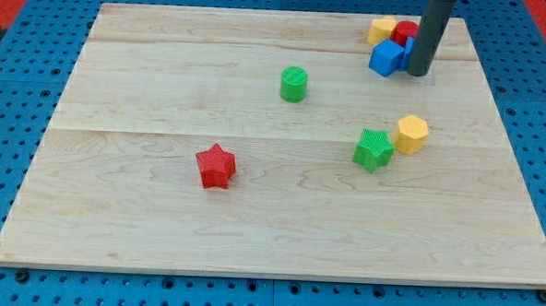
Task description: Place the yellow hexagon at the bottom of the blue cube
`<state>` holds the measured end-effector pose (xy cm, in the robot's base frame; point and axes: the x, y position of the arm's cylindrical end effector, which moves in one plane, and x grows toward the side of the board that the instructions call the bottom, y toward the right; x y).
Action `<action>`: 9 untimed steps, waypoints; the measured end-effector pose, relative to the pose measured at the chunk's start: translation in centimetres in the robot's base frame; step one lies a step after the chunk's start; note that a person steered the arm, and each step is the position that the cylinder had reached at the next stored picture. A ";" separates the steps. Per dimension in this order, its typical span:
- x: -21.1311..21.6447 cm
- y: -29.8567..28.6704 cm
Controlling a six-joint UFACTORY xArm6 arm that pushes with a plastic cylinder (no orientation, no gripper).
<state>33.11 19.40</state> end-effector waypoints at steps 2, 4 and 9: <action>18.2 1.5; 6.5 -0.8; 8.3 -7.9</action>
<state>41.41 11.49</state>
